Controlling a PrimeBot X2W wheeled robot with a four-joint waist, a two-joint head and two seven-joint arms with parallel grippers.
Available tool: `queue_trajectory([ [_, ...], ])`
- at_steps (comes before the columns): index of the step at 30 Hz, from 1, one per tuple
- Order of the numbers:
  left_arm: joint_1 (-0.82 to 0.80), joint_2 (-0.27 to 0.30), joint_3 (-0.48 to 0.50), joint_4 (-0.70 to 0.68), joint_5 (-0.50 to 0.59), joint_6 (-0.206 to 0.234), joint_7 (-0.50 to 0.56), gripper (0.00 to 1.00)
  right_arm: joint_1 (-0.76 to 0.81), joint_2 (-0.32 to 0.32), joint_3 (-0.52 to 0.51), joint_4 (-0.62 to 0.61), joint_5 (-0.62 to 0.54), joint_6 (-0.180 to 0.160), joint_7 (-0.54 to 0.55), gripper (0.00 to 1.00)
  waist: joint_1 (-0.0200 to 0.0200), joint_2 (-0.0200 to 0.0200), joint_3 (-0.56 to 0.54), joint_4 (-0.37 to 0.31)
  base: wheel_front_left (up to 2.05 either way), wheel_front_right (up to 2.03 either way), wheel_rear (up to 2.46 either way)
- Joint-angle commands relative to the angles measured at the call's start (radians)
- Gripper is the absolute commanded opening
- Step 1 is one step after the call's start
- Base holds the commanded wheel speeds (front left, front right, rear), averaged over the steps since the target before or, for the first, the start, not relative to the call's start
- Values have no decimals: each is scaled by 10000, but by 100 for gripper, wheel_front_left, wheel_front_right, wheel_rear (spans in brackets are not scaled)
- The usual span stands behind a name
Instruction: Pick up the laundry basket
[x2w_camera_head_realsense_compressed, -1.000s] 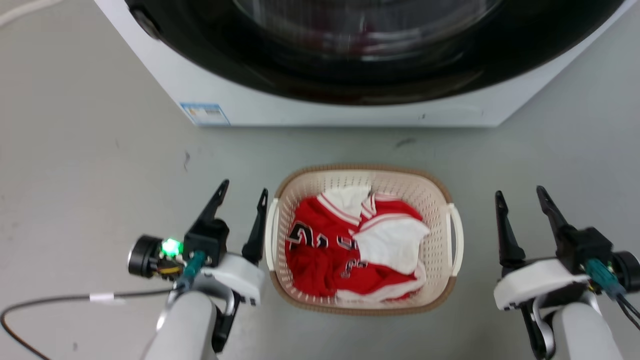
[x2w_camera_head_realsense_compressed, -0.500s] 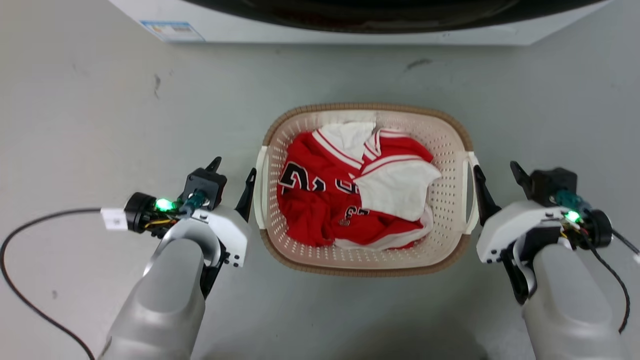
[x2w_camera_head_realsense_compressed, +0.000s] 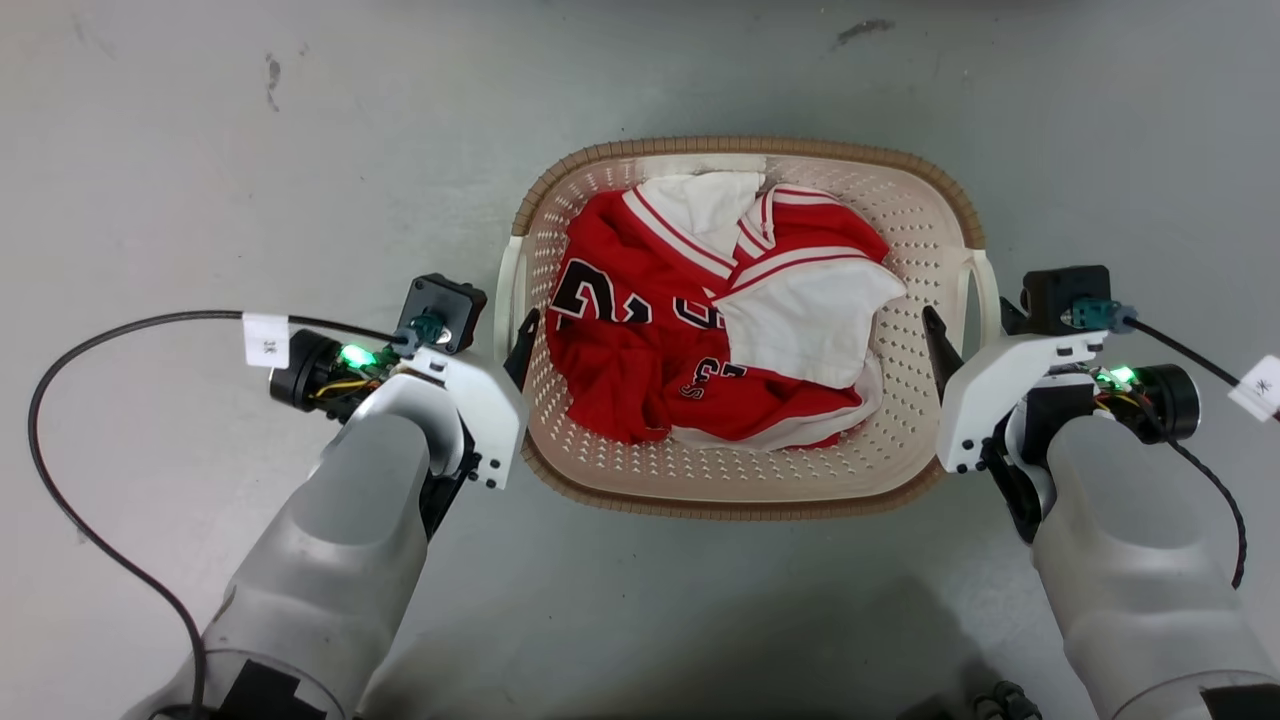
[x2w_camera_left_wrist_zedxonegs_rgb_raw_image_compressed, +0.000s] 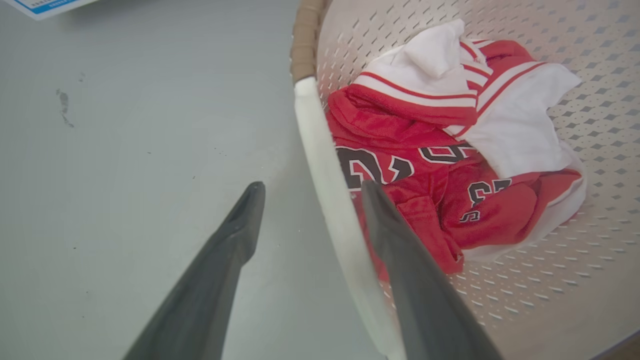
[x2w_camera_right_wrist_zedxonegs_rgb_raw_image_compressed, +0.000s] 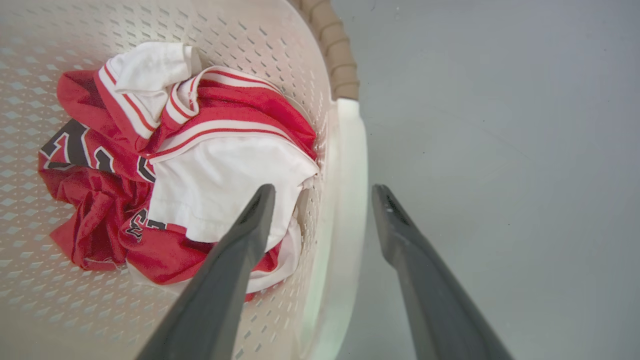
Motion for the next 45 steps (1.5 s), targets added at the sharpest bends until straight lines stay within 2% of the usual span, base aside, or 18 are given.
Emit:
queue_trajectory([
  [1, -322, 46, -336, 100, -309, -5, 172, 100, -363, 0, 42, 346, 14, -7, 162, 100, -1, 0, 159, 28, 0, 0, 0],
  [11, -1052, 566, -2097, -117, -2141, 6, 1508, 100, -1299, 2, -56, 1578, -95, -7, 600, 100, -1, 0, 519, 62, 0, 0, 0],
  [19, -1213, 1039, -3238, -526, -3416, 9, 2288, 100, -1643, 0, 28, 2059, -101, -7, 816, 100, -1, 0, 624, 75, 0, 0, 0],
  [24, -1281, 1236, -3918, -535, -4239, 8, 2145, 100, -1778, -1, -277, 2194, -504, -7, 755, 100, -1, 0, 694, 80, 0, 0, 0],
  [35, -1631, 1158, -4846, -350, -4839, 5, 1601, 100, -2144, 2, -795, 1969, -1487, -7, 940, 100, -1, 0, 615, 179, 0, 0, 0],
  [45, -1999, 1118, -5572, -213, -5348, 5, 1451, 100, -2638, -1, -845, 1742, -2163, -7, 1699, 100, -1, 0, 841, 379, 0, 0, 0],
])
